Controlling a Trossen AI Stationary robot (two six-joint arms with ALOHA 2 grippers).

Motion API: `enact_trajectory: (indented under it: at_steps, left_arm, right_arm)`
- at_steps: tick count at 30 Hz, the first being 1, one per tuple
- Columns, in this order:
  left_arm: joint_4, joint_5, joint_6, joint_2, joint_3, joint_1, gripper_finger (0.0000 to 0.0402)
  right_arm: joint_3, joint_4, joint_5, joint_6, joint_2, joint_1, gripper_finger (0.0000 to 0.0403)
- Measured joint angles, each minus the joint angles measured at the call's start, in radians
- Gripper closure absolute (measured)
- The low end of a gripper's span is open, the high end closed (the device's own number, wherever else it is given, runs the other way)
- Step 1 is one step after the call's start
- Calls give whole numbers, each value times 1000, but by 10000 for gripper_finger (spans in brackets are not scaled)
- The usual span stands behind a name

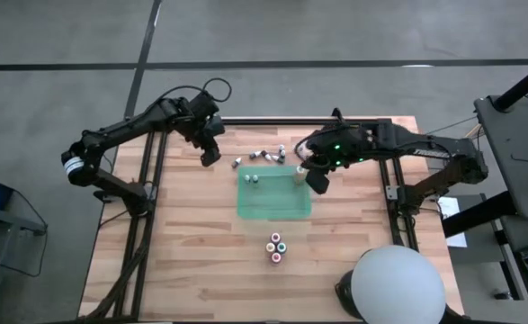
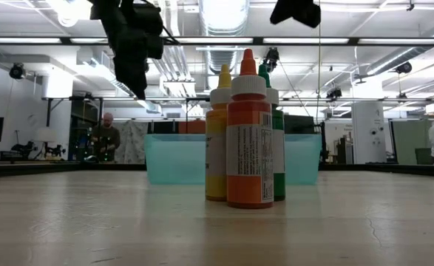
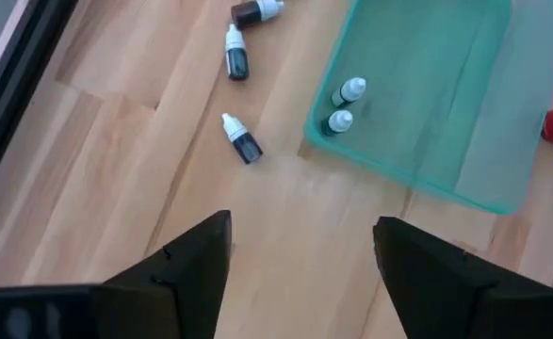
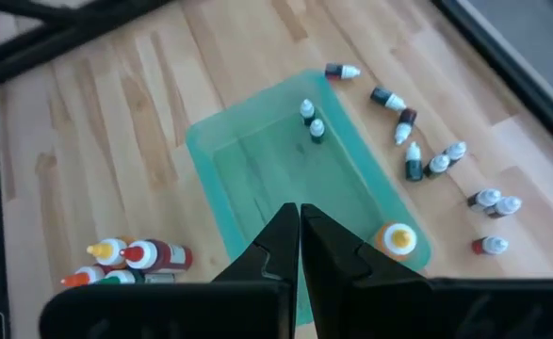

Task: Pick & Place food coloring
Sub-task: Put the red food coloring bottle into the green container

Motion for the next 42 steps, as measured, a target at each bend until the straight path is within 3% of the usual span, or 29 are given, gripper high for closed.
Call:
enact_trajectory:
  at_steps: [9,22,28,38,42]
  left_arm:
    - [27,-8,-124,0,-2,0,170]
    - [226,-24,-170,-10,-147,-1,170]
    - [273,-54,-155,-89,-285,-1,170]
    - [701,-88,-279,-306,-610,0,170]
    - [790,-103,-308,-348,-707,-1,170]
  right_arm:
    - [0,0,-2,-139,-171,-37,394]
    - [0,65,7,-90,-286,-60,394]
    - [0,64,77,-24,-273,-60,394]
    - [0,103,106,-10,-244,-59,394]
    - [0,103,107,13,-244,-59,394]
